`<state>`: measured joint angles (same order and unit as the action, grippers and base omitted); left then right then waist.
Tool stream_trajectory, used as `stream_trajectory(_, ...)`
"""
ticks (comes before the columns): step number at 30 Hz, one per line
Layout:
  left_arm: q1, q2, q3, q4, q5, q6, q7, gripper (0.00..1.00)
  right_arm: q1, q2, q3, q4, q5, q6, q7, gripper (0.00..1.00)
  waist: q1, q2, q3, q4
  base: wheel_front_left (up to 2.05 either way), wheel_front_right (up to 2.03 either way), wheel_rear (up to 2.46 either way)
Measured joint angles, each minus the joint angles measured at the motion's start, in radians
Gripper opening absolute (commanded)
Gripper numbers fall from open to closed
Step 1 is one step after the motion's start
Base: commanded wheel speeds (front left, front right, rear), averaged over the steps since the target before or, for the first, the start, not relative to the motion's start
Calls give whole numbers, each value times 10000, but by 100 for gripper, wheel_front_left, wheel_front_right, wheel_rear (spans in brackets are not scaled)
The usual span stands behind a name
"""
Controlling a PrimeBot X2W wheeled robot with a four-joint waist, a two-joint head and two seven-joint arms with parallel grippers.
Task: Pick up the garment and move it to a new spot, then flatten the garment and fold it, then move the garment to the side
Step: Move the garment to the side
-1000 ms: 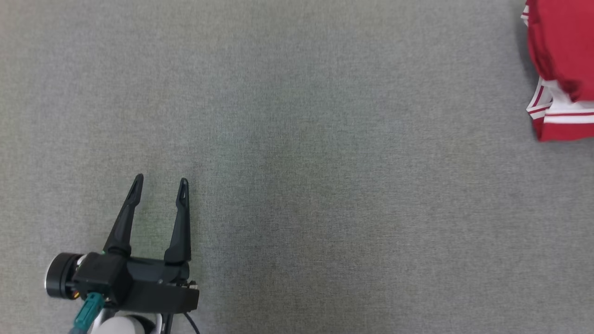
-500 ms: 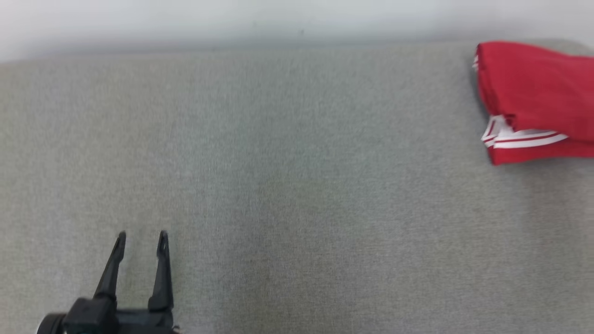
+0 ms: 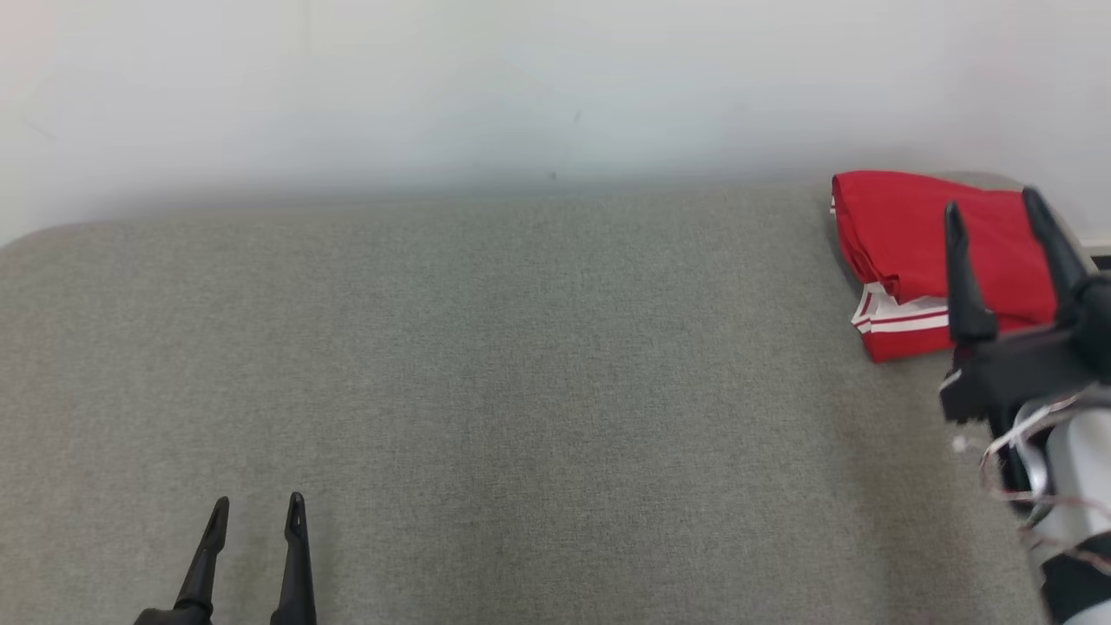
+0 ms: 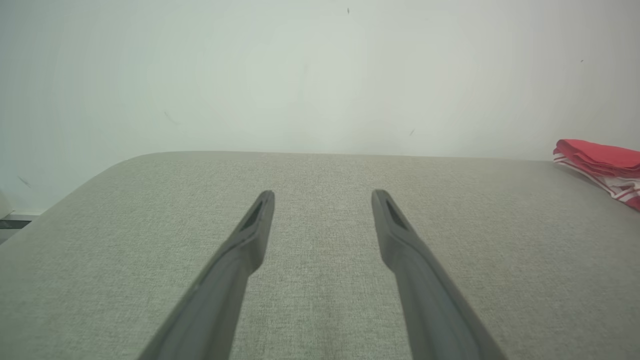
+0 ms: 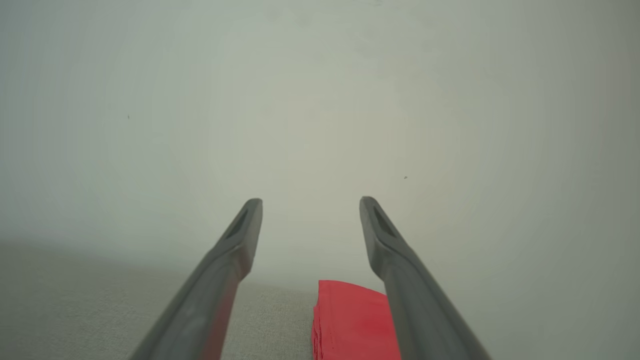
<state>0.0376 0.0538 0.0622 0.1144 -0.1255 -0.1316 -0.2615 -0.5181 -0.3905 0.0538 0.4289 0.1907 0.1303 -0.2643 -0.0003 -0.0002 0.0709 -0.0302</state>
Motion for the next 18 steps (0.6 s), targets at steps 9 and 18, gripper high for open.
stream_trajectory(9,310,-21,123,69,8,0,0,100,2419,1781,-1060,-1755,-581,0,0,100,2,1,-481,171,0,0,0)
stream_trajectory(18,439,-23,23,54,-65,82,0,100,4411,2821,-729,-2688,-688,0,0,100,2,1,-626,269,0,0,0)
